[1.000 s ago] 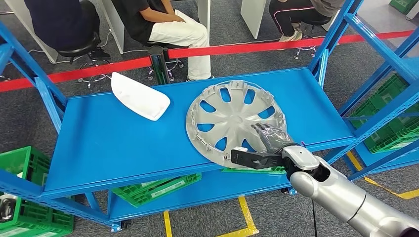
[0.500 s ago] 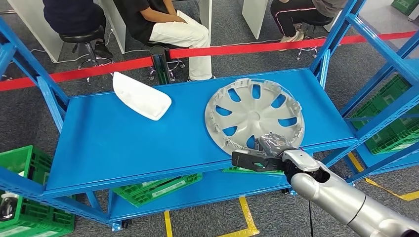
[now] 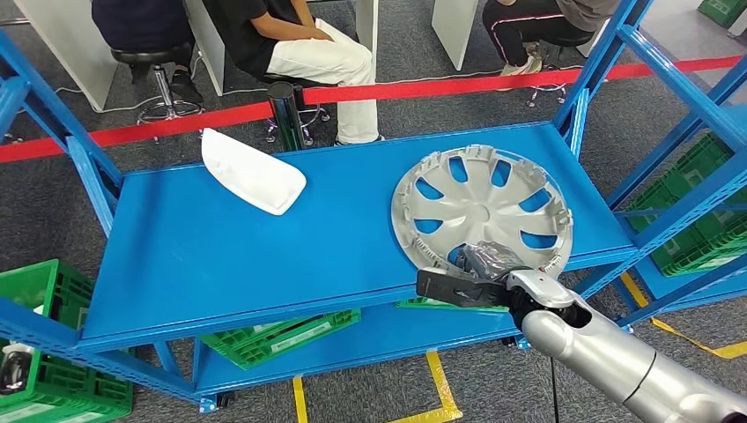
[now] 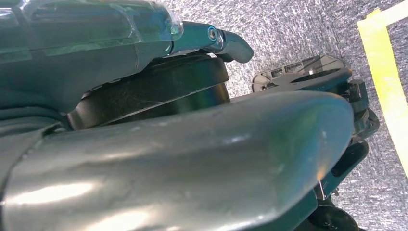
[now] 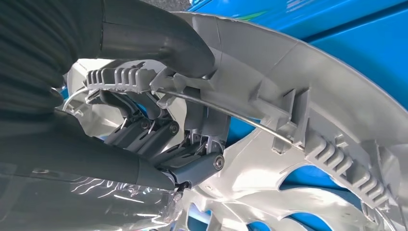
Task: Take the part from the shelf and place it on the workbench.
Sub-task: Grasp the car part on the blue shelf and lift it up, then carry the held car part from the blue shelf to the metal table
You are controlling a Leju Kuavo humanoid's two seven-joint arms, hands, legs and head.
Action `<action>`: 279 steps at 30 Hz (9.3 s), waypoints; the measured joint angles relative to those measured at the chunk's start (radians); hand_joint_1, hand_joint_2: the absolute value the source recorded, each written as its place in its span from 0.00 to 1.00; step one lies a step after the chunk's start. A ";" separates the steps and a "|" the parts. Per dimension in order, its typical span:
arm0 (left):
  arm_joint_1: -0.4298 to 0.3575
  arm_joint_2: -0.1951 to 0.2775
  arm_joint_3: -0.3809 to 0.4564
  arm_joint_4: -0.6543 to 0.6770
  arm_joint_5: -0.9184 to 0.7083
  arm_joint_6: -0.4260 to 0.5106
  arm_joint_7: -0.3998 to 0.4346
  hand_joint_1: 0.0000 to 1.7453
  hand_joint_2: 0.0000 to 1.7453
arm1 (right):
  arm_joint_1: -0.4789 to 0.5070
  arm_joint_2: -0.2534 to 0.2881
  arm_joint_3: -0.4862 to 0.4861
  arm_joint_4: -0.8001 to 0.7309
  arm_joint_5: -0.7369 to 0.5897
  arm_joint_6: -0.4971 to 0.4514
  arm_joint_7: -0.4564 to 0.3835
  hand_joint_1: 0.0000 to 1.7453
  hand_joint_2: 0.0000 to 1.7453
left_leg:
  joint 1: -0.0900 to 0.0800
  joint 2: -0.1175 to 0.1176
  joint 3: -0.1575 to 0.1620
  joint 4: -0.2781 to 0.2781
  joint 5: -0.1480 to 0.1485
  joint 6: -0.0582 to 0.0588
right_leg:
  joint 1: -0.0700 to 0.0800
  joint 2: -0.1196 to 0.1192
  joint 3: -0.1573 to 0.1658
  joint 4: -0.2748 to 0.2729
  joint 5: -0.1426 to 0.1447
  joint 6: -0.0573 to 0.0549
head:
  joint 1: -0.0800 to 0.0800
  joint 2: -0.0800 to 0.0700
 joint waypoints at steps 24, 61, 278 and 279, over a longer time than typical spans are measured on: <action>0.007 -0.001 -0.032 -0.001 -0.061 0.065 -0.121 0.00 1.00 | 0.105 -0.033 -0.062 -0.056 0.076 -0.111 -0.019 1.00 1.00 | 0.000 -0.001 -0.001 0.000 0.000 0.000 | 0.000 -0.001 0.001 0.000 0.000 0.000 | 0.000 0.000; 0.003 0.011 -0.033 -0.001 -0.074 0.078 -0.153 0.00 1.00 | 0.421 0.147 -0.457 -0.568 0.208 -0.796 -0.412 1.00 1.00 | 0.001 0.007 -0.001 -0.001 0.000 0.000 | 0.001 0.001 -0.001 0.000 -0.001 0.000 | 0.001 0.000; -0.003 0.036 0.027 -0.043 -0.016 0.170 -0.263 0.00 1.00 | 0.458 0.174 -0.454 -0.867 -0.743 -0.524 -0.737 1.00 1.00 | -0.041 -0.005 0.222 -0.069 -0.134 0.047 | 0.032 -0.001 -0.179 0.024 0.149 -0.049 | -0.017 0.000; -0.004 0.037 0.027 -0.043 -0.016 0.170 -0.264 0.00 1.00 | 0.459 0.174 -0.455 -0.867 -0.743 -0.523 -0.737 1.00 1.00 | -0.044 -0.005 0.234 -0.097 -0.138 0.049 | 0.033 -0.003 -0.181 0.021 0.159 -0.044 | -0.016 0.000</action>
